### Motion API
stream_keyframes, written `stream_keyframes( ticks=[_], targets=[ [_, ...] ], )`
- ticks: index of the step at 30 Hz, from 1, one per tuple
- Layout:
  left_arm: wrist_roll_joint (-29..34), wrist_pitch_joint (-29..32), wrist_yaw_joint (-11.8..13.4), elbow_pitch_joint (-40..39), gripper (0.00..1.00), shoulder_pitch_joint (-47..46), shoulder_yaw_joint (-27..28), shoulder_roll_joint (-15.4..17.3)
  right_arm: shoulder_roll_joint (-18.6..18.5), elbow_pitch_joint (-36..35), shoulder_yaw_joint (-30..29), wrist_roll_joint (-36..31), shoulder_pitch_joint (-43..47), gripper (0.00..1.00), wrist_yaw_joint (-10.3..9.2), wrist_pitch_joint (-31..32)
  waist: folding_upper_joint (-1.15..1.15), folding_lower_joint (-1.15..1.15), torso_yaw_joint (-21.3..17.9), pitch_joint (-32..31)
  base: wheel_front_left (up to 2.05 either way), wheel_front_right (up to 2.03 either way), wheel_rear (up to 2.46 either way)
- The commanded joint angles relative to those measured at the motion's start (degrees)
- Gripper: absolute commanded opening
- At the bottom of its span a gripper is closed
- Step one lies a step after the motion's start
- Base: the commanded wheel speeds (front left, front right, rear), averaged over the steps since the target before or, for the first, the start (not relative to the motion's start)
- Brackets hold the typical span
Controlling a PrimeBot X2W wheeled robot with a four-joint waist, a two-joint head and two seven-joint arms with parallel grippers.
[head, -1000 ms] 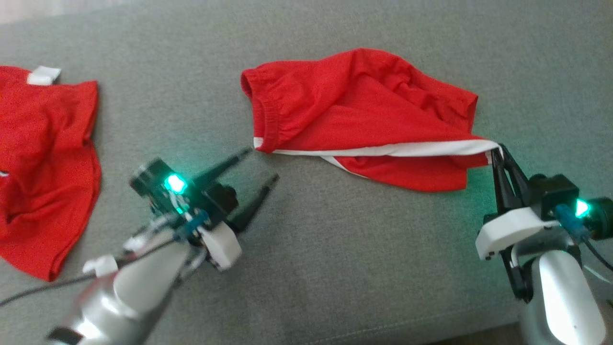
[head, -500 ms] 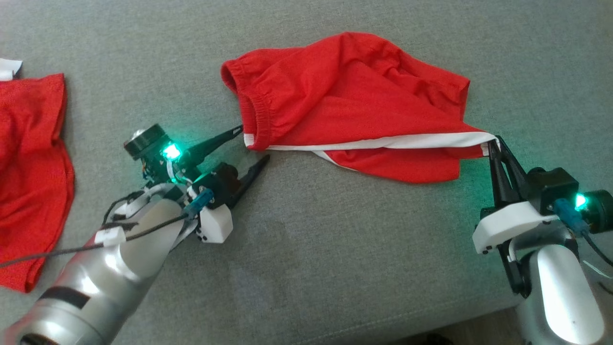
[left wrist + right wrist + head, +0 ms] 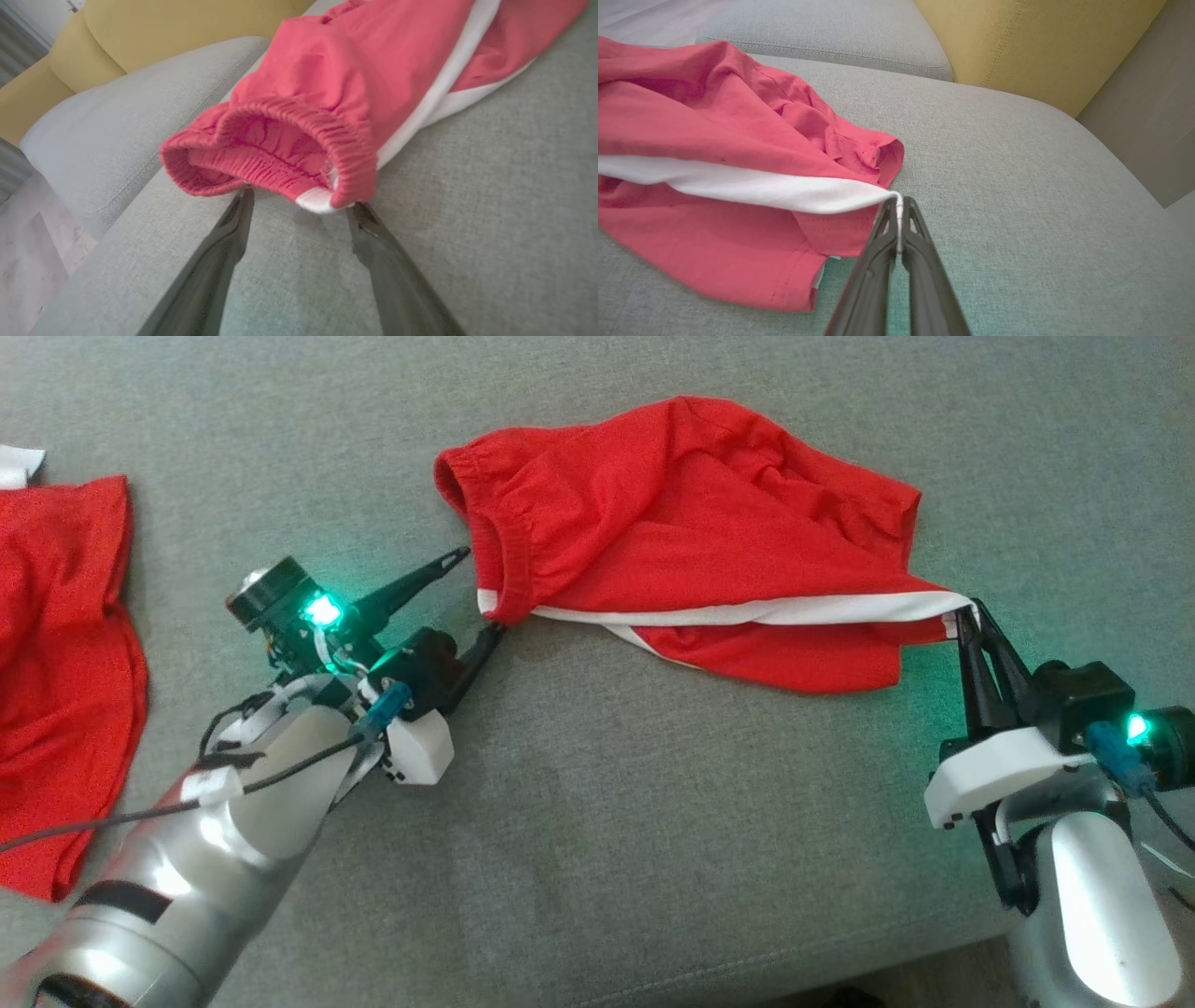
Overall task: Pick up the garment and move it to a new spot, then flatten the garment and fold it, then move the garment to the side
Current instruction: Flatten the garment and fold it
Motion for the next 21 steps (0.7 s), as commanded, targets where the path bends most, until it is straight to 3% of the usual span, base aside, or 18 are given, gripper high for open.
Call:
stream_keyframes(
  ticks=[1, 11, 21],
  targets=[
    [-0.5, -0.2, 0.8, -2.0, 1.00, -0.7, 2.5, 1.8, -0.2, -1.4, 0.7, 0.5, -1.6, 0.00, 0.39, -0.5, 0.00, 0.00, 0.3, -0.3, 0.00, 0.00, 0.00],
    [0.0, -0.2, 1.4, -7.8, 1.00, 1.7, 1.4, 3.2, -0.2, -0.7, 0.3, 0.3, -1.6, 0.00, 0.39, 0.1, 0.00, 0.00, 1.2, -1.4, 0.00, 0.00, 0.00],
    [0.3, -0.2, 0.0, -5.8, 1.00, 1.1, -0.5, 3.0, -0.2, -0.5, 0.9, 0.6, -1.8, 0.00, 0.39, 0.1, 0.00, 0.00, 0.7, -1.4, 0.00, 0.00, 0.00]
  ],
)
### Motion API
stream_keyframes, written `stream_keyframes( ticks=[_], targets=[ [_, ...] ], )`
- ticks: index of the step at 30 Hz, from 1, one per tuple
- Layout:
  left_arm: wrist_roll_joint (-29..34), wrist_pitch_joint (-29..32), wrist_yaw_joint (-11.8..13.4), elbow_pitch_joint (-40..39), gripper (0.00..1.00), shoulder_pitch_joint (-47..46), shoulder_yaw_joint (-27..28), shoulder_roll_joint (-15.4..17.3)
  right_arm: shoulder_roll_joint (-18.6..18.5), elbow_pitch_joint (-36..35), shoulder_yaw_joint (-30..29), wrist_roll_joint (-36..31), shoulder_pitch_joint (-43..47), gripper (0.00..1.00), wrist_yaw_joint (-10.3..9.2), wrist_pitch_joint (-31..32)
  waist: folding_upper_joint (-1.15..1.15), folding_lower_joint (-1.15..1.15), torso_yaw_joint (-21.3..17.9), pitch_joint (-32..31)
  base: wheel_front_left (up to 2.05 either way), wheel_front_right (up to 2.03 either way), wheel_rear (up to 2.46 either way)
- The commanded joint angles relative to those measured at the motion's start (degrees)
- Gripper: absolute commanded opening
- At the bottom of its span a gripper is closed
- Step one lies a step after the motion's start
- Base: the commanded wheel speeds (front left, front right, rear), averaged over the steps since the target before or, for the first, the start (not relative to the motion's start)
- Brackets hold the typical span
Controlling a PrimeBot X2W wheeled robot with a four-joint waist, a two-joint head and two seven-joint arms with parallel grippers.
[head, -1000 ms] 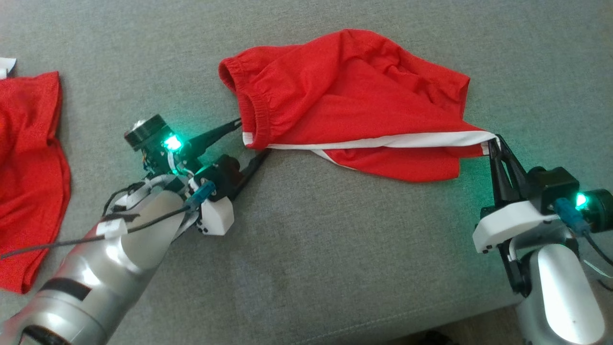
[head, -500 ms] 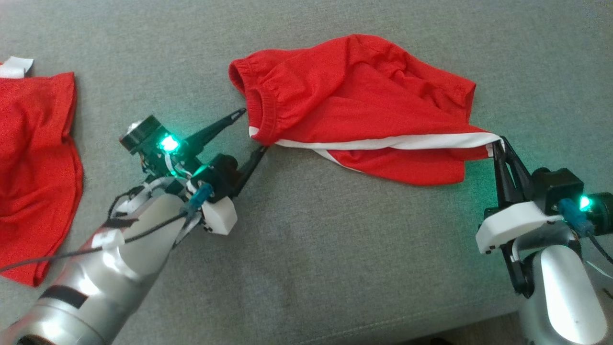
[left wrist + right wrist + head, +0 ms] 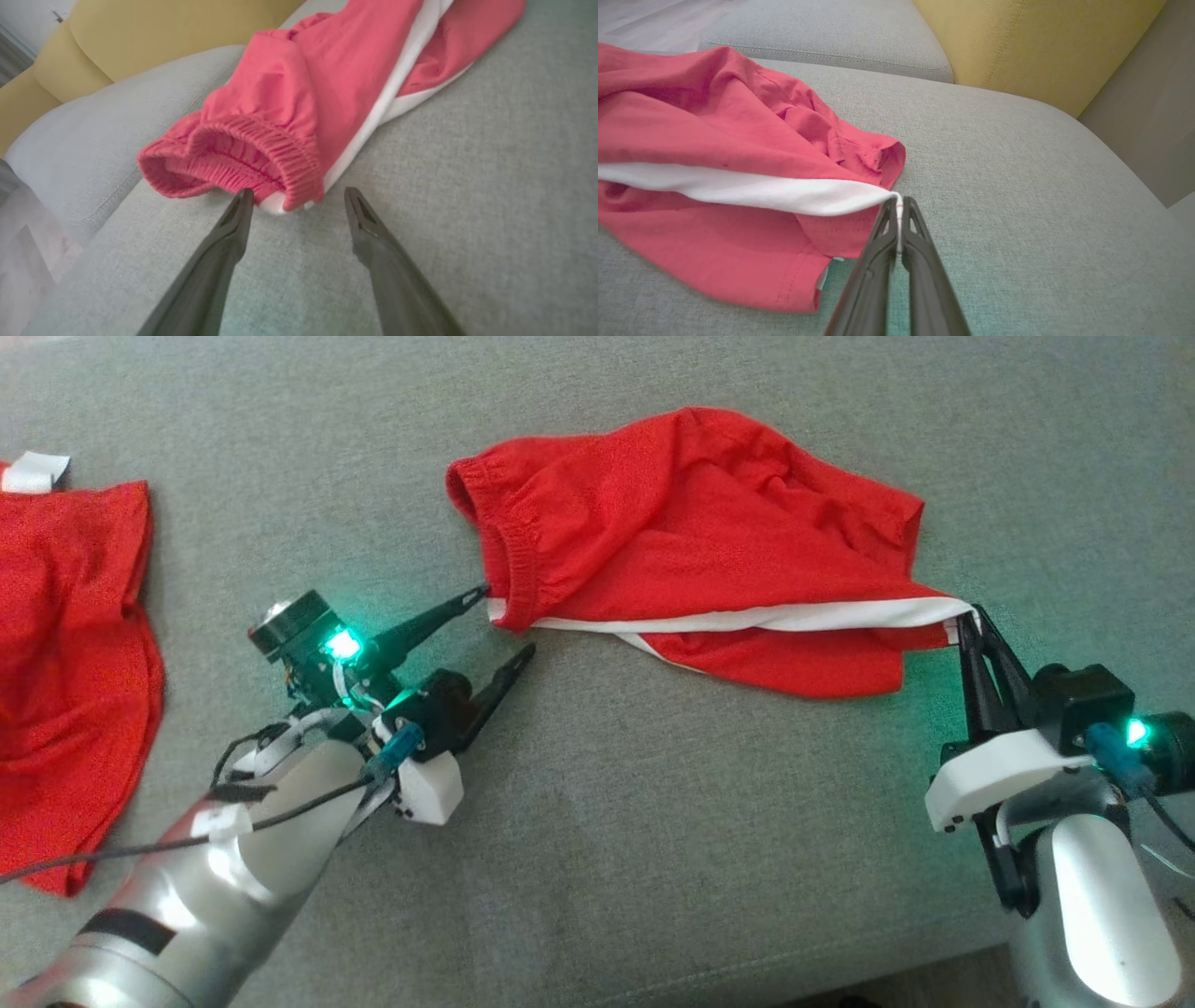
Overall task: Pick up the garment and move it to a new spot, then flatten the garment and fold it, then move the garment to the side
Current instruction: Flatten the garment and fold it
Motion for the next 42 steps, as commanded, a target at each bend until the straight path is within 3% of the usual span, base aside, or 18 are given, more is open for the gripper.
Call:
stream_keyframes(
  ticks=[1, 19, 20, 21, 22, 30, 37, 42],
  targets=[
    [0.4, -0.2, -0.3, -0.7, 1.00, -2.3, 1.2, 1.6, -0.2, -1.5, 1.4, 0.5, -1.8, 0.00, 0.39, 0.0, 0.00, 0.00, -0.1, 0.0, 0.00, 0.00, 0.00],
    [0.9, -0.2, -1.9, 6.9, 1.00, -6.7, -2.8, -0.4, -0.2, -1.6, 2.2, 1.3, -1.9, 0.00, 0.39, -0.2, 0.00, 0.00, -1.1, 0.7, 0.00, 0.00, 0.00],
    [0.8, -0.2, -2.1, 7.4, 0.93, -6.8, -3.1, -0.6, -0.2, -1.6, 2.3, 1.4, -2.0, 0.00, 0.39, -0.2, 0.00, 0.00, -1.1, 0.7, 0.00, 0.00, 0.00],
    [0.6, -0.2, -2.2, 7.9, 0.35, -6.9, -3.3, -0.8, -0.2, -1.6, 2.4, 1.4, -2.0, 0.00, 0.39, -0.2, 0.00, 0.00, -1.1, 0.8, 0.00, 0.00, 0.00],
    [0.3, -0.2, -2.3, 8.3, 0.00, -7.1, -3.5, -0.9, -0.2, -1.7, 2.4, 1.4, -2.1, 0.00, 0.39, -0.2, 0.00, 0.00, -1.1, 0.8, 0.00, 0.00, 0.00],
    [-2.9, -0.2, -2.7, 7.2, 0.00, -6.8, -2.3, -0.7, -0.2, -2.2, 2.4, 1.4, -2.6, 0.00, 0.39, -1.1, 0.00, 0.00, -0.3, -0.2, 0.00, 0.00, 0.00],
    [-13.5, -0.2, -3.1, 1.0, 0.00, -5.8, 3.2, -0.2, -0.3, -3.0, 3.6, -0.9, -5.1, 0.00, 0.39, -1.0, 0.00, 0.00, 1.6, -3.6, 0.00, 0.00, 0.00],
    [-20.1, 1.1, -3.1, -2.4, 0.00, -8.4, 2.9, 1.7, -2.8, -2.8, 6.4, -0.2, -9.1, 0.00, 0.39, 0.2, 0.00, 0.00, 2.5, -6.6, 0.00, 0.00, 0.00]
  ],
)
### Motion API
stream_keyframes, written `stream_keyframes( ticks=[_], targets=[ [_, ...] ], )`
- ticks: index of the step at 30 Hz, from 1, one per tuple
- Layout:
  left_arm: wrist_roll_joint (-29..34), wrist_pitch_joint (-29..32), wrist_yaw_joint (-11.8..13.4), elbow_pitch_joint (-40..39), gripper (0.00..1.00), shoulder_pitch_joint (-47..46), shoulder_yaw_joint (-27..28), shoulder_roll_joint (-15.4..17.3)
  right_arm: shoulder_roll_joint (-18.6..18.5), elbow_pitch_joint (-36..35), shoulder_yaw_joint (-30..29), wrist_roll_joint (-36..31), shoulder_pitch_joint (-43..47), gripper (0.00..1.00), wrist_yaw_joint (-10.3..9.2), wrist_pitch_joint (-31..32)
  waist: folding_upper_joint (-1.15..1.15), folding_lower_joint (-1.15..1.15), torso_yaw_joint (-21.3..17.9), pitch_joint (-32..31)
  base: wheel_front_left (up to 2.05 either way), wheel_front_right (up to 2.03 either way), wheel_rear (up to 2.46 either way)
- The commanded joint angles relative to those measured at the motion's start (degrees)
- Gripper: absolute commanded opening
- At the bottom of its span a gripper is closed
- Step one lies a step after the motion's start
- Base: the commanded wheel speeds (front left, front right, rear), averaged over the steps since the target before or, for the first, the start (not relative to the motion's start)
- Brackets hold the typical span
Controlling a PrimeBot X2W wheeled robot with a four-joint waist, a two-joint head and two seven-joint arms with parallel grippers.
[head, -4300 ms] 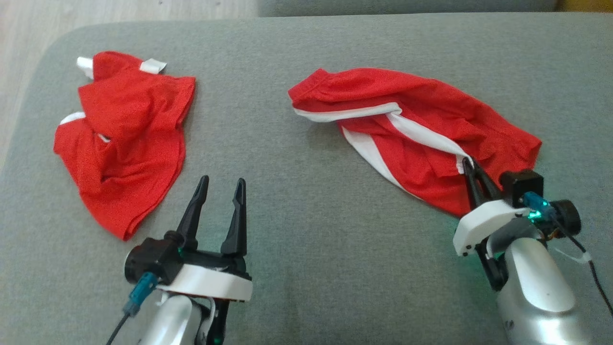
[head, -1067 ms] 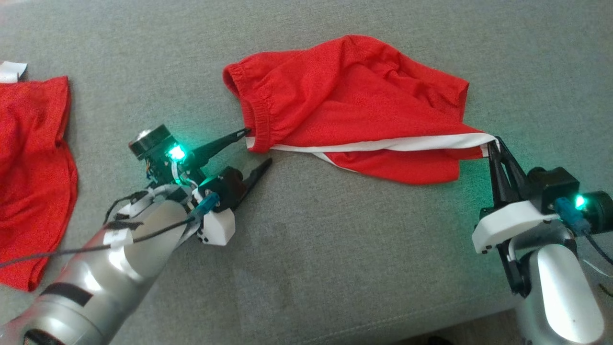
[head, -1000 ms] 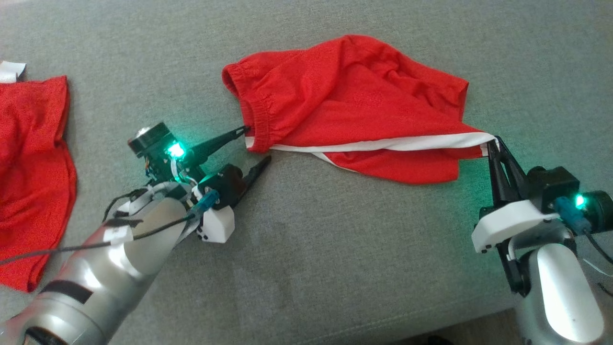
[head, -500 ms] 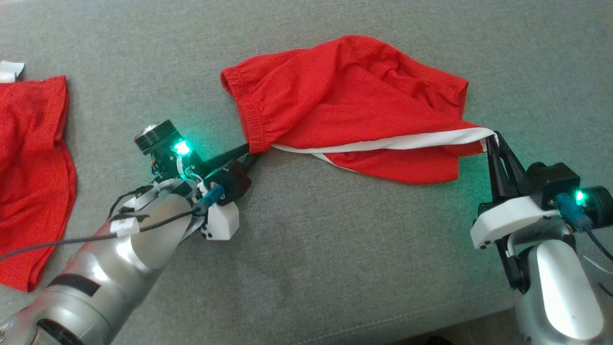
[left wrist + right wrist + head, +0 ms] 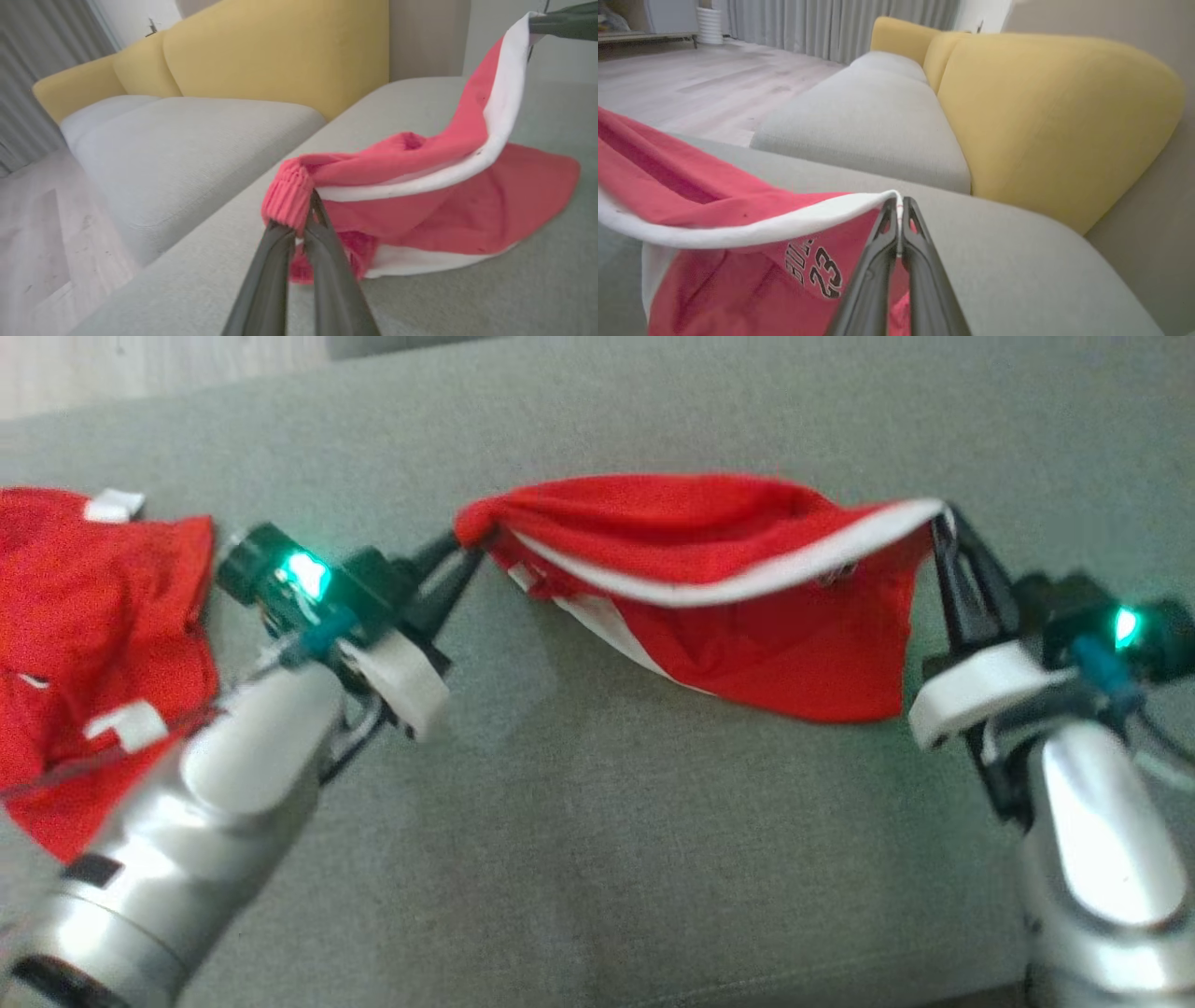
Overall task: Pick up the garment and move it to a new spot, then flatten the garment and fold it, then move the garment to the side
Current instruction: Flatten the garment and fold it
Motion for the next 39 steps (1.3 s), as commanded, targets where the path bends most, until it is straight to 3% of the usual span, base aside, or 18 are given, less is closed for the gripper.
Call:
stream_keyframes(
  ticks=[1, 13, 19, 25, 33, 39],
  targets=[
    [-1.2, 0.5, 0.1, -2.2, 0.00, -4.6, 1.8, 2.8, -1.6, -2.0, 1.7, 0.8, -3.0, 0.00, 0.39, 0.3, 0.00, 0.00, 0.7, -2.0, 0.00, 0.00, 0.00],
    [-14.8, 8.9, 0.1, -10.2, 0.00, -14.3, 0.1, 11.0, -14.1, 4.6, 15.1, 13.4, -20.6, 0.00, 0.39, 2.2, 0.00, 0.00, 2.3, -11.8, 0.00, 0.00, 0.00],
    [-16.9, 10.0, 0.2, -12.3, 0.00, -16.0, 1.4, 12.3, -17.1, 9.1, 16.3, 17.3, -26.1, 0.00, 0.39, 1.5, 0.00, 0.00, 3.2, -14.7, 0.00, 0.00, 0.00],
    [-20.3, 13.4, 0.2, -17.9, 0.00, -12.1, 0.6, 14.6, -19.1, 10.7, 18.4, 20.7, -23.7, 0.00, 0.39, 3.0, 0.00, 0.00, 3.9, -16.2, 0.00, 0.00, 0.00],
    [-25.2, 19.2, 0.9, -28.5, 0.00, -8.2, 0.8, 20.3, -22.8, 4.8, 20.1, 24.4, -20.5, 0.00, 0.39, 7.2, 0.00, 0.00, 3.6, -13.8, 0.00, 0.00, 0.00],
    [-24.9, 22.4, 1.6, -28.7, 0.00, -14.6, 2.7, 21.4, -23.8, 3.5, 22.6, 25.9, -29.0, 0.00, 0.39, 10.5, 0.00, 0.00, 2.4, -4.2, 0.00, 0.00, 0.00]
  ],
)
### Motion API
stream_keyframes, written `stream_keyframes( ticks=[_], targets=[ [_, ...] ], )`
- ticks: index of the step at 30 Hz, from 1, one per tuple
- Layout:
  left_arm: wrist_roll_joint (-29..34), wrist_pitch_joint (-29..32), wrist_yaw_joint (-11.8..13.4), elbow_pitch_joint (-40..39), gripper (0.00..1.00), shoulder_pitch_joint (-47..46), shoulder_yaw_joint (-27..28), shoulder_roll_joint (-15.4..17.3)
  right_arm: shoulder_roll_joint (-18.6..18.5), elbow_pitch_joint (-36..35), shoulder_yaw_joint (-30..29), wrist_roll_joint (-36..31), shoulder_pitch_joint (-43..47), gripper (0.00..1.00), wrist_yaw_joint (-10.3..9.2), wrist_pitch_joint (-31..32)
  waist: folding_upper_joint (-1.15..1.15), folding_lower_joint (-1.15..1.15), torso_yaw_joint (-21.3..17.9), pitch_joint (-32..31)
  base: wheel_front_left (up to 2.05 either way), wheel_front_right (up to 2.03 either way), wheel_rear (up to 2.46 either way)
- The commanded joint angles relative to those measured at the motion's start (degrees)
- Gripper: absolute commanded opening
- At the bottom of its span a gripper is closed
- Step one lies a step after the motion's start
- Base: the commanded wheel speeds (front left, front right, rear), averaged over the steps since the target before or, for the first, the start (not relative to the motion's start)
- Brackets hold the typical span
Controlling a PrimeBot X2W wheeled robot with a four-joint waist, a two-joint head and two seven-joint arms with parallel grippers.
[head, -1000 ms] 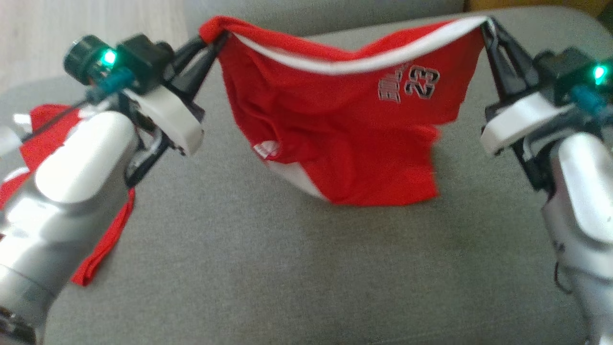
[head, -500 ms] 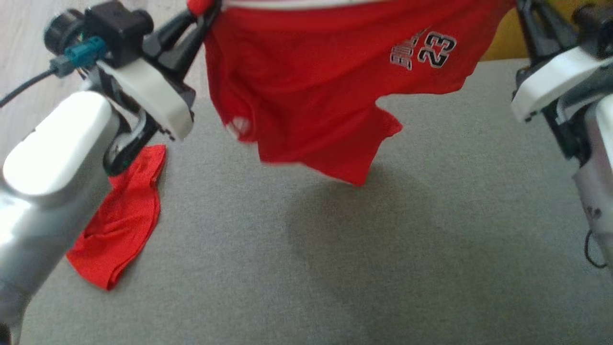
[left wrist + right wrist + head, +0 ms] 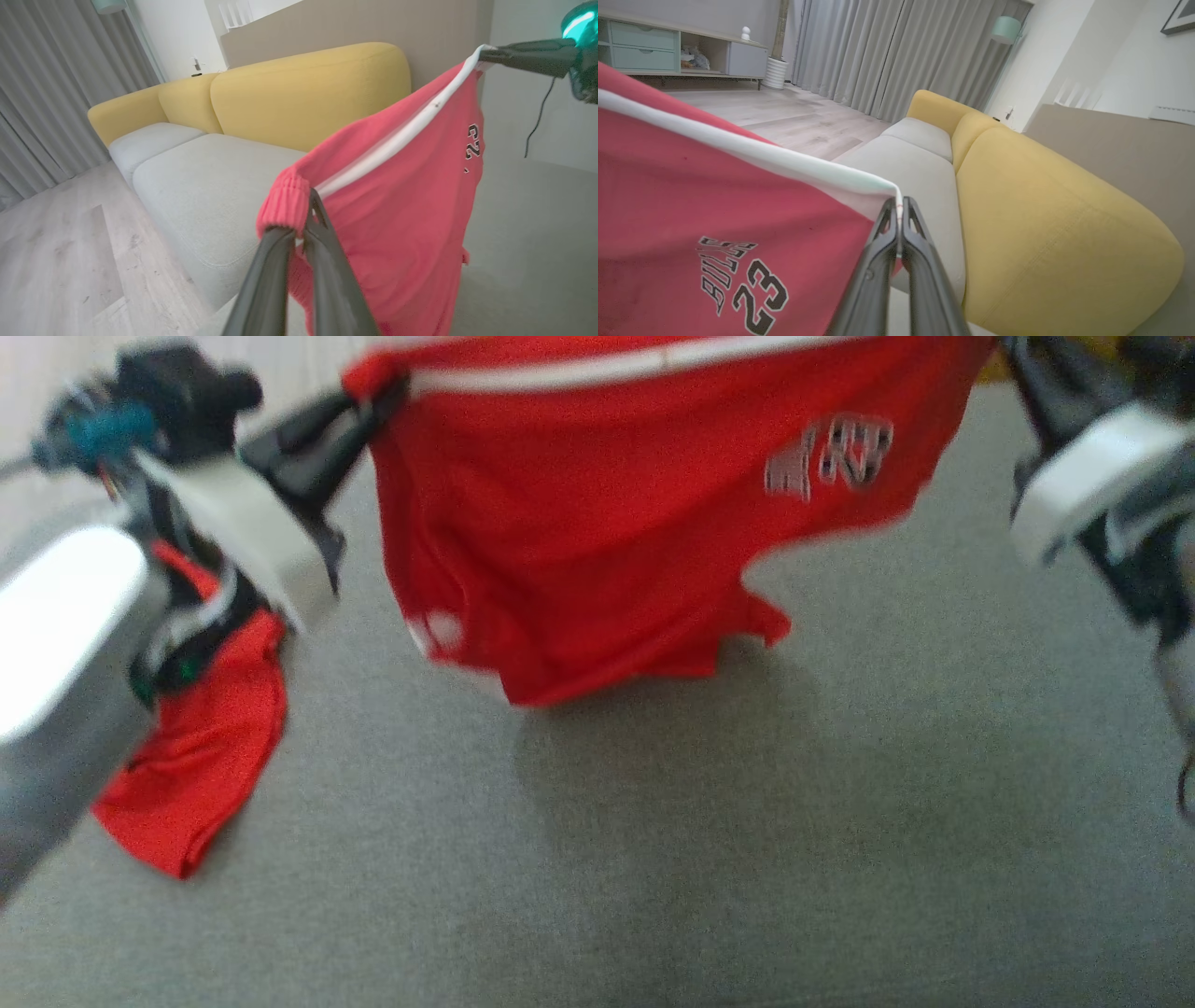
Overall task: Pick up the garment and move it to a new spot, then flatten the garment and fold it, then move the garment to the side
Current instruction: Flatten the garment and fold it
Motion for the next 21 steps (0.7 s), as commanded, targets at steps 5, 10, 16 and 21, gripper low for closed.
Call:
stream_keyframes(
  ticks=[5, 10, 16, 21],
  targets=[
    [2.1, -0.9, 0.0, 6.2, 0.00, -13.6, 5.5, -0.6, 0.4, 3.9, 3.2, -0.6, -14.4, 0.00, 0.37, -0.2, 0.00, -0.02, -1.9, 11.5, 0.00, 0.00, 0.00],
    [5.7, -7.7, 0.4, 17.7, 0.00, -25.9, 8.8, -4.8, 5.2, 16.2, 1.4, -5.1, -29.0, 0.00, 0.37, -7.6, 0.00, -0.02, -3.1, 16.8, 0.00, 0.00, 0.00],
    [7.6, -16.6, -0.3, 27.0, 0.00, -31.3, 8.6, -10.4, 10.3, 29.7, -3.0, -12.3, -35.6, 0.00, 0.37, -16.8, 0.00, -0.02, -2.5, 17.4, 0.00, 0.00, 0.00],
    [5.4, -18.7, -1.0, 29.8, 0.00, -26.0, 3.6, -14.0, 11.4, 37.8, -0.3, -13.5, -31.4, 0.00, 0.37, -19.3, 0.00, -0.02, -1.1, 16.5, 0.00, 0.00, 0.00]
  ],
)
